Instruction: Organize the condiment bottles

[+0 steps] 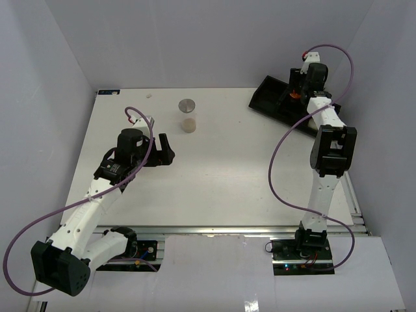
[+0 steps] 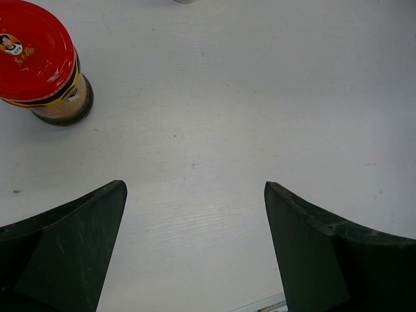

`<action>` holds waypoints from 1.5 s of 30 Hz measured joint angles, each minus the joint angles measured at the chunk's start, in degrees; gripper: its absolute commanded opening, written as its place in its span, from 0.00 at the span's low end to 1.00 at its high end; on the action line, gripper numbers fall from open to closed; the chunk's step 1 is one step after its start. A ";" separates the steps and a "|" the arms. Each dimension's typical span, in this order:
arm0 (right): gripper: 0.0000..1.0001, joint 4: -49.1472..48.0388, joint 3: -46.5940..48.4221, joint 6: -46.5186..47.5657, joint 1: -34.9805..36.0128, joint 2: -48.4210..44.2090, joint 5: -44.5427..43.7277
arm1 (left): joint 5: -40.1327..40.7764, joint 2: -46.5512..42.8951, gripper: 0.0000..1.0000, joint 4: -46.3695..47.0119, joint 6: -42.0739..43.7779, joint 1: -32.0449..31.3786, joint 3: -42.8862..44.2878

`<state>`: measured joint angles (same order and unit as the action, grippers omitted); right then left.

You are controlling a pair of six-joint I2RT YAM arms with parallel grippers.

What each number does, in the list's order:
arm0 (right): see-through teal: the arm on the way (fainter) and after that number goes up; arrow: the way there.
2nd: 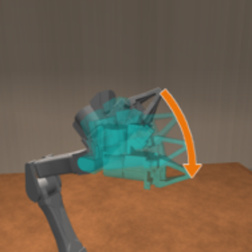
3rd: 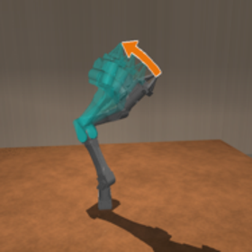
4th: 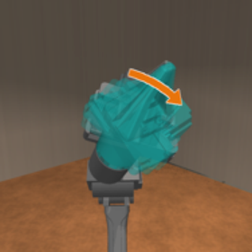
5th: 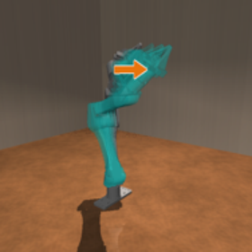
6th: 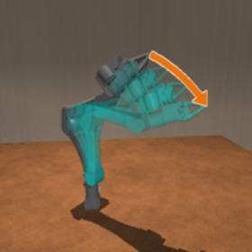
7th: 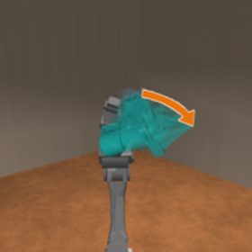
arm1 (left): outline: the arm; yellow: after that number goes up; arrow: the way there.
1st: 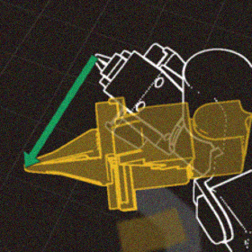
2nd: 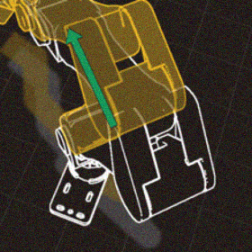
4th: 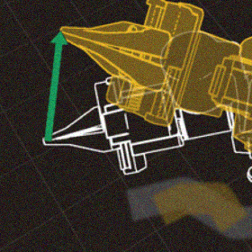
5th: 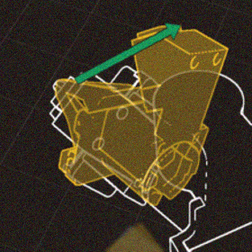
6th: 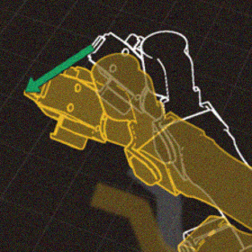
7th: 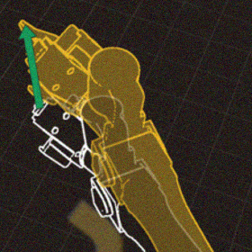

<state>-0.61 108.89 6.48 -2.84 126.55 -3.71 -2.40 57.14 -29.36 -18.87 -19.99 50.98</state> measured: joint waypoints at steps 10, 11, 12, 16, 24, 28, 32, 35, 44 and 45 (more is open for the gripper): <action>0.11 0.55 5.04 -0.08 -0.03 5.41 -0.26 | -0.46 0.01 0.98 0.63 0.00 0.00 0.00; 0.13 0.53 5.00 -0.10 -0.02 5.48 -0.24 | -0.47 0.02 0.98 0.66 0.00 0.00 0.00; 0.16 0.49 4.96 -0.11 -0.01 5.52 -0.24 | -0.47 0.02 0.98 0.69 0.00 0.00 0.00; 0.27 -0.03 4.58 -0.16 -0.01 5.52 -0.50 | -0.47 0.02 0.98 0.69 0.00 0.00 0.00; 0.32 -1.37 2.37 -0.57 0.04 5.85 -1.81 | -0.47 0.07 0.98 0.69 0.00 0.00 0.00; 0.41 -1.69 0.90 -0.57 0.14 5.89 -2.33 | -0.45 0.08 0.98 0.67 0.00 0.00 0.00; 0.58 -1.80 0.72 -0.77 0.14 6.02 -2.39 | -0.20 0.21 0.98 0.68 -0.03 0.00 0.00; 0.74 -2.17 0.69 -1.09 0.14 6.02 -2.40 | 0.28 0.31 0.98 0.66 -0.07 0.00 0.00; 0.91 -5.68 0.34 -1.33 0.23 5.50 -3.28 | 3.16 1.28 0.98 -0.59 -1.01 0.00 0.00; 0.91 -5.87 0.34 -1.29 0.23 5.33 -3.30 | 3.34 1.44 0.98 -0.75 -1.14 0.00 0.01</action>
<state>-6.47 109.23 5.19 -2.61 131.88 -7.02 0.94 58.58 -30.11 -20.01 -19.99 50.99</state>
